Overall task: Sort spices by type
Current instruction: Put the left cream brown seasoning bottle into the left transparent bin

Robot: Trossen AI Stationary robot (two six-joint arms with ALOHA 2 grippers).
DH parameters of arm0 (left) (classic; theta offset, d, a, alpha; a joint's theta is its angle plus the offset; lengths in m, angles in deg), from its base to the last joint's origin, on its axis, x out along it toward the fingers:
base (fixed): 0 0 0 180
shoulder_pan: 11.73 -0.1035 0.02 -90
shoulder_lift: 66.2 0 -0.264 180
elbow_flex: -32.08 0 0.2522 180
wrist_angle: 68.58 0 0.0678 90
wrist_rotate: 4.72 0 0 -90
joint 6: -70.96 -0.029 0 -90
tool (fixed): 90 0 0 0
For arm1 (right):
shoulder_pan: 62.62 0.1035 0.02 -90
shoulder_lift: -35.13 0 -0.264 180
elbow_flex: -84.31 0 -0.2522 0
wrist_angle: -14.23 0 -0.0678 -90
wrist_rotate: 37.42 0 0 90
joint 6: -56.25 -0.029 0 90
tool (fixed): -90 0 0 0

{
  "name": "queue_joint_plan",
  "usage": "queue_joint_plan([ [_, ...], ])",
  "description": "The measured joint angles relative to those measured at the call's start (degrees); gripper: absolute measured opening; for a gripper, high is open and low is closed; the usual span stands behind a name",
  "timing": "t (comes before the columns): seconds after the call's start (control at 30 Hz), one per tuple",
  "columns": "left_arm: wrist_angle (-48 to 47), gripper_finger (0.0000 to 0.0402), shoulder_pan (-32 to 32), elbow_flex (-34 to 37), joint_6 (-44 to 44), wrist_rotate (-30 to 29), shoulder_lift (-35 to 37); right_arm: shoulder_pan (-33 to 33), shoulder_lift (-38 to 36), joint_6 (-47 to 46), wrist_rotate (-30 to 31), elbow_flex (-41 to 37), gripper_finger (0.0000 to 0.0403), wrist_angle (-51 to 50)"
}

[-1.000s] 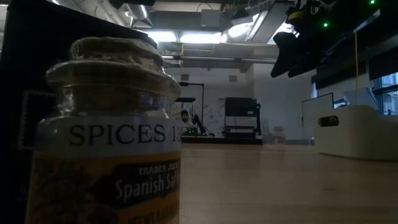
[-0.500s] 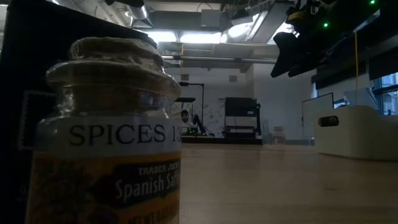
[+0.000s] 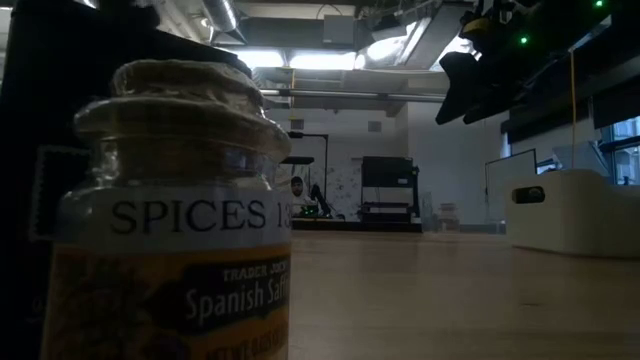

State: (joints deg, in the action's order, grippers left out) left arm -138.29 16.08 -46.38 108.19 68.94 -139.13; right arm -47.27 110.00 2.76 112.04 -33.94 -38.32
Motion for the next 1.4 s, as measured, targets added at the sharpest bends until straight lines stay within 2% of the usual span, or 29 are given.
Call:
queue_joint_plan([
  [0.13,-8.0,0.0397,1.9,0.0,9.2,4.6,0.0,0.0,0.0,0.0,0.0,0.0,0.0303,0.0],
  [0.27,-13.7,0.0396,5.1,0.0,17.5,5.5,0.0,0.0,0.0,0.0,0.0,0.0,0.0303,0.1],
  [0.87,-23.9,0.0396,23.0,1.5,41.9,6.7,0.1,0.0,0.0,0.0,0.0,0.0,0.0303,1.4],
  [0.97,-23.6,0.0396,24.0,1.5,43.0,7.4,0.0,0.0,0.0,0.0,0.0,0.0,0.0303,1.7],
  [1.2,-21.4,0.0395,24.3,1.5,52.4,8.3,0.1,0.0,0.0,0.0,0.0,0.0,0.0303,1.7],
  [1.4,-21.7,0.0395,25.3,1.5,54.6,14.2,0.1,0.0,0.0,0.0,0.0,0.0,0.0303,1.8],
])
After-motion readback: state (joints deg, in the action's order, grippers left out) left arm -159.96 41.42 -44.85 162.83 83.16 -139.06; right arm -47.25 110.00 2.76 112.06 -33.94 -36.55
